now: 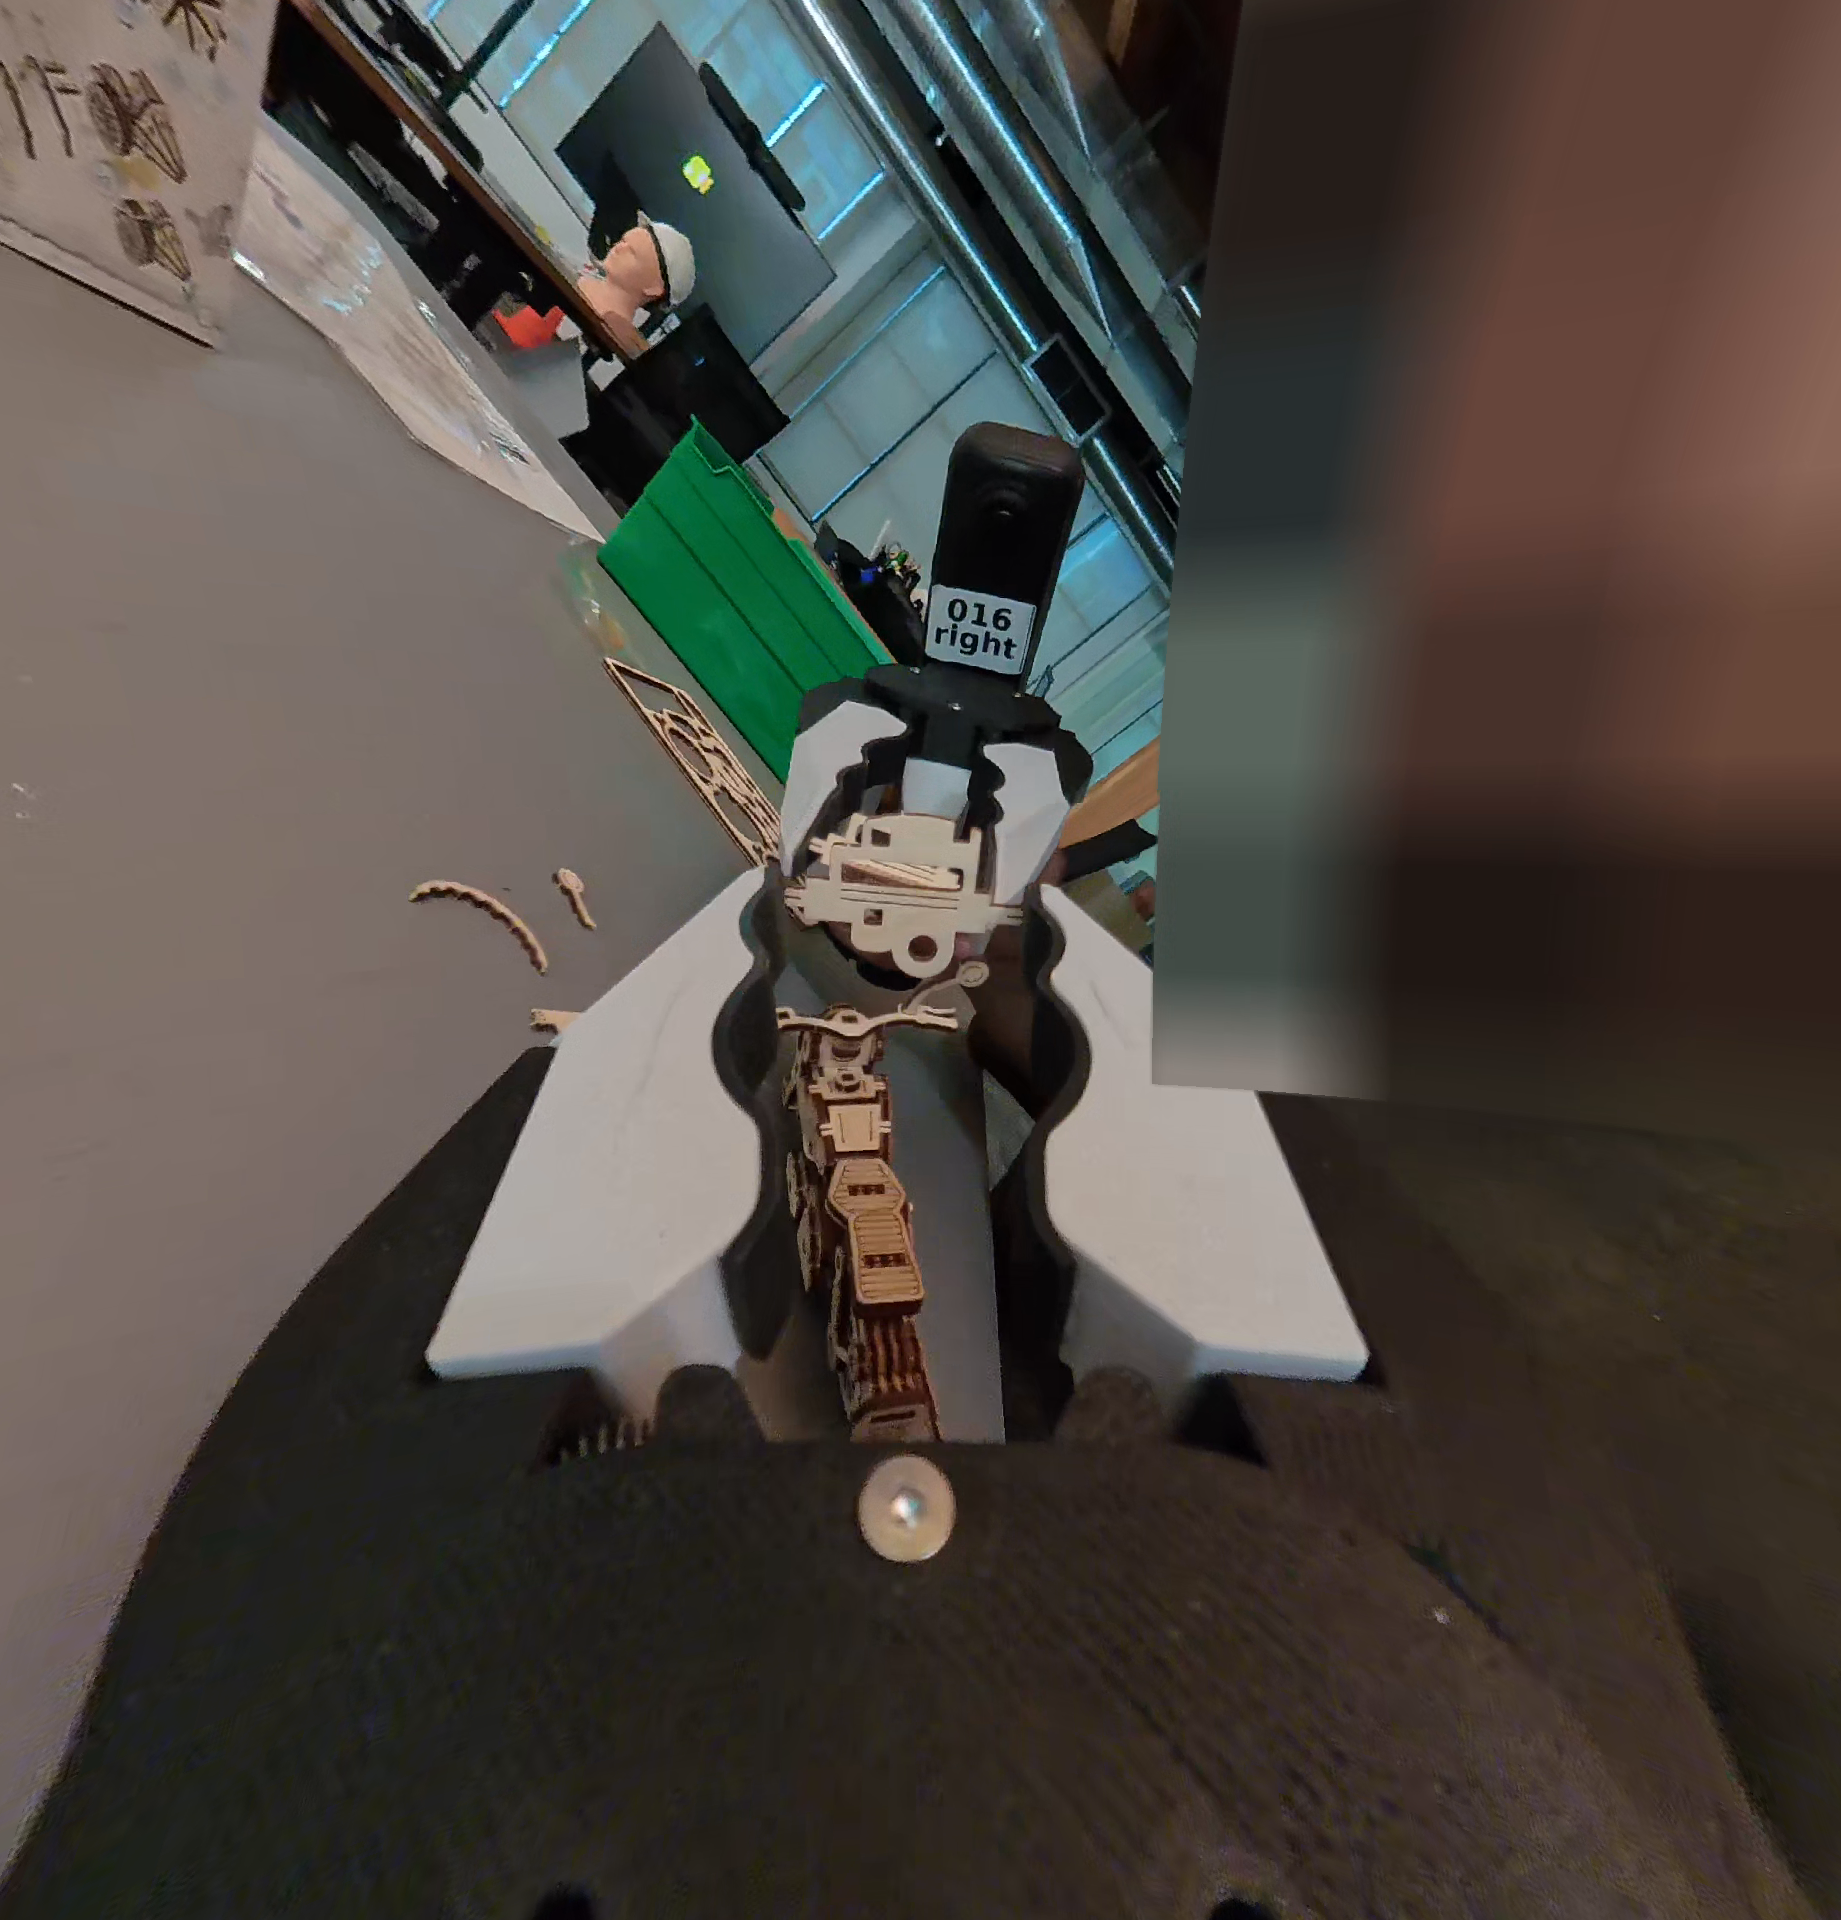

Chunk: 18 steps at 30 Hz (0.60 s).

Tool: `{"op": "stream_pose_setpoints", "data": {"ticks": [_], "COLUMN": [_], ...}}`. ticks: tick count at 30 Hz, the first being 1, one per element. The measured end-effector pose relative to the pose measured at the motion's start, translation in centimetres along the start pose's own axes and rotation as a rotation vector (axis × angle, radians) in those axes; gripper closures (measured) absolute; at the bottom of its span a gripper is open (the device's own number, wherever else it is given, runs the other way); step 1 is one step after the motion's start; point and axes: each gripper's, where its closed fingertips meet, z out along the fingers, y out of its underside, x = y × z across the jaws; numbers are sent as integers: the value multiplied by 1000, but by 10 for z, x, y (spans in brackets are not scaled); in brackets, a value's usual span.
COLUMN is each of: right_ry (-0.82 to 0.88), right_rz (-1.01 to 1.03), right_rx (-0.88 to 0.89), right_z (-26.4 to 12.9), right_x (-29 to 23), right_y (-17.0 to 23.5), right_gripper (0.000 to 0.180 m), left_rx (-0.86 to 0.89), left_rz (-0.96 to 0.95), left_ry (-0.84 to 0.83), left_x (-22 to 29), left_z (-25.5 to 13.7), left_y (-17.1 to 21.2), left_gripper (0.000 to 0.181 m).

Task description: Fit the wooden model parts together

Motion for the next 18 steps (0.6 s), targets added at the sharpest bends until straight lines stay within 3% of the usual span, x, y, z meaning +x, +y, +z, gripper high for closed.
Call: {"op": "stream_pose_setpoints", "data": {"ticks": [18], "right_ry": [-55], "right_rz": [12], "right_rx": [8], "right_z": [-2], "right_x": [-10], "right_y": [2], "right_gripper": [135], "left_rx": [-36], "left_rz": [22], "left_ry": [3], "left_x": [5], "left_z": [5], "left_y": [8], "left_gripper": [138]}}
